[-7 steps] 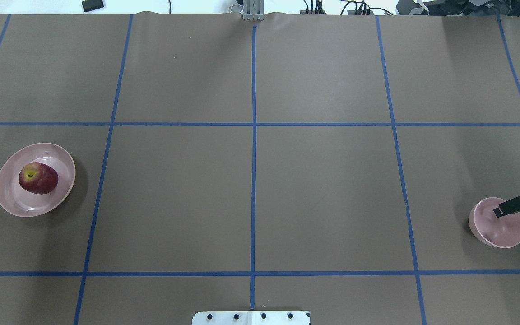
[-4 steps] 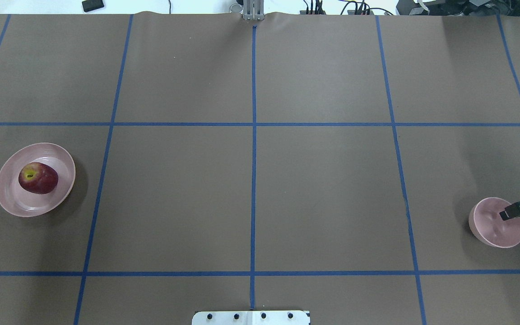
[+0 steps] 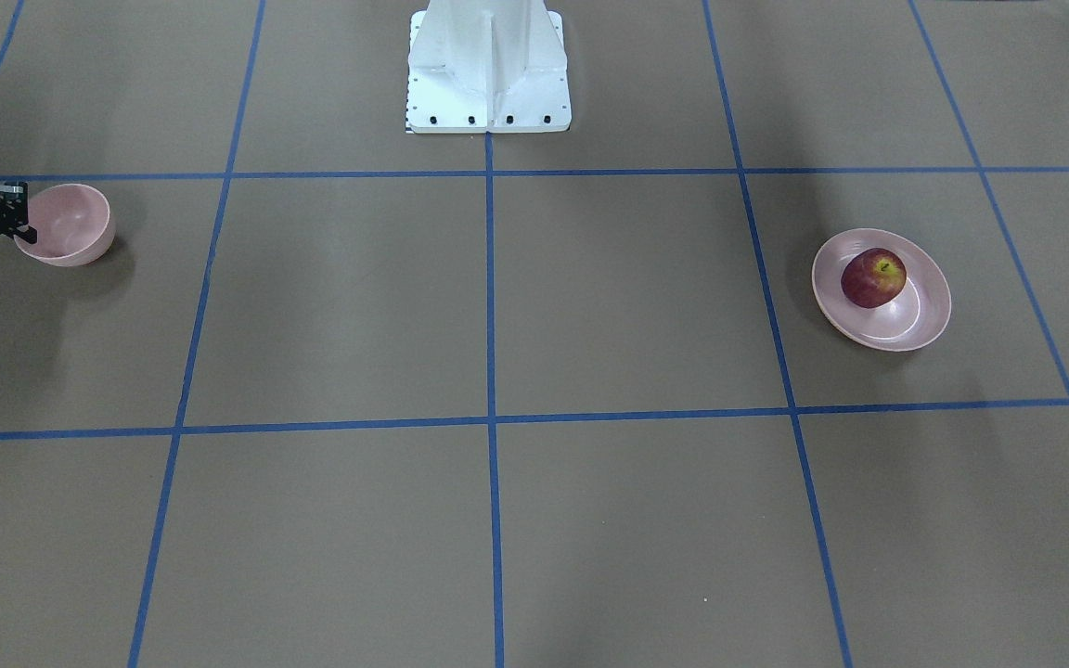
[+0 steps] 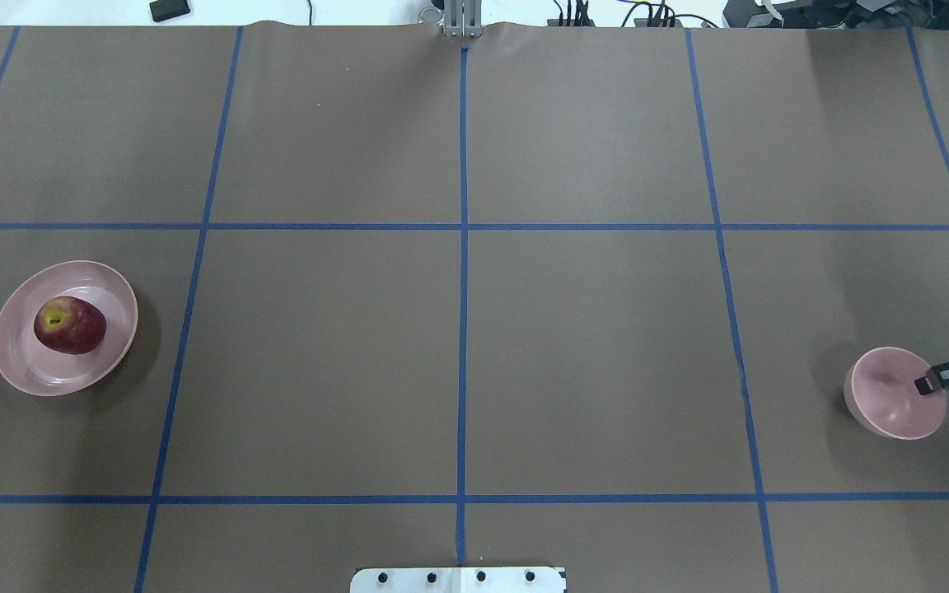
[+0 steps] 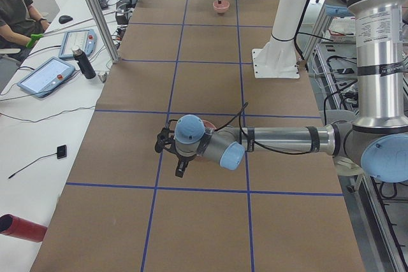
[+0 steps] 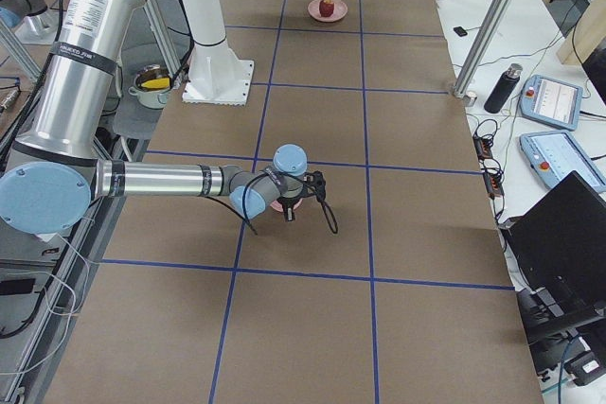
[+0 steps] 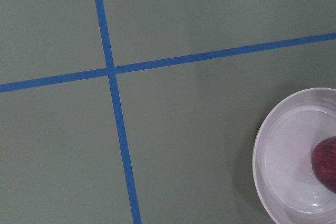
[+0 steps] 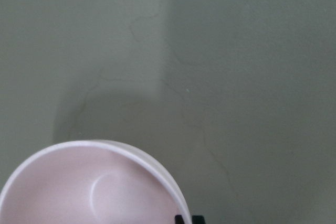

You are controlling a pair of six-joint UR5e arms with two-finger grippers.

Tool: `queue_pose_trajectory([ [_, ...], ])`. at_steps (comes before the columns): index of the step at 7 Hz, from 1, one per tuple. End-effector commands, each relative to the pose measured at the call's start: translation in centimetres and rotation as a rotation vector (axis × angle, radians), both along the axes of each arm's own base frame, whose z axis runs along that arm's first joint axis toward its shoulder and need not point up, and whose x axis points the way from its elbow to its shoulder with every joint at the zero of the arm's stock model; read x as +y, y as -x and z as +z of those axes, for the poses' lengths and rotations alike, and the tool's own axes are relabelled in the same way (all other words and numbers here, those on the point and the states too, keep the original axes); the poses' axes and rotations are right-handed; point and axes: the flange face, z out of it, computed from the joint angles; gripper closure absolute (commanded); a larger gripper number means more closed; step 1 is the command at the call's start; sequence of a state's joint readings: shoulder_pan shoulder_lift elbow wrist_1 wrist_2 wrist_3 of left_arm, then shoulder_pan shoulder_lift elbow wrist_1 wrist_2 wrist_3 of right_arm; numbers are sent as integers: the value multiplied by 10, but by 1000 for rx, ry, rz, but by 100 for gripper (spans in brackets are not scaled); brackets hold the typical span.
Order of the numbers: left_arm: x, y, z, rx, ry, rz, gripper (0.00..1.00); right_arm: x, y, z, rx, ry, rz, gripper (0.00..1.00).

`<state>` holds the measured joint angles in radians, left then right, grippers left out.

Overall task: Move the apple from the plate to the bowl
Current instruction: 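Lower the right gripper onto the rim of the pink bowl and grasp it, then slide the bowl to center with right gripper while left gripper descends to apple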

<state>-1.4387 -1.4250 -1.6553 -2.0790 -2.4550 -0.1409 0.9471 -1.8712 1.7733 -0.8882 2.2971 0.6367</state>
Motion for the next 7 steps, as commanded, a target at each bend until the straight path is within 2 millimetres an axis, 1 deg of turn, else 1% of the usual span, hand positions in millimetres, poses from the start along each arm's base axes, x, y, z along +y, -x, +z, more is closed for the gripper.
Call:
queue_pose_trajectory([
  [1, -1, -2, -7, 2, -62, -2, 2, -38, 30, -53, -66, 23, 84, 100],
  [2, -9, -3, -13, 7, -25, -41, 2, -65, 50, -90, -116, 69, 151, 100],
  [3, -20, -8, -30, 30, -33, -44, 2, -81, 78, -127, -163, 94, 174, 100],
  [4, -42, -46, -63, 57, -50, 13, 2, -95, 115, -169, -186, 145, 193, 100],
  [5, -45, -86, -80, 85, 87, -29, 2, -112, 152, -219, -173, 198, 213, 100],
  [6, -44, -107, -94, 78, 68, -17, 2, -115, 191, -260, -156, 214, 225, 100],
  [7, -30, -144, -119, 41, 20, 3, 2, -107, 230, -296, -162, 228, 243, 100],
])
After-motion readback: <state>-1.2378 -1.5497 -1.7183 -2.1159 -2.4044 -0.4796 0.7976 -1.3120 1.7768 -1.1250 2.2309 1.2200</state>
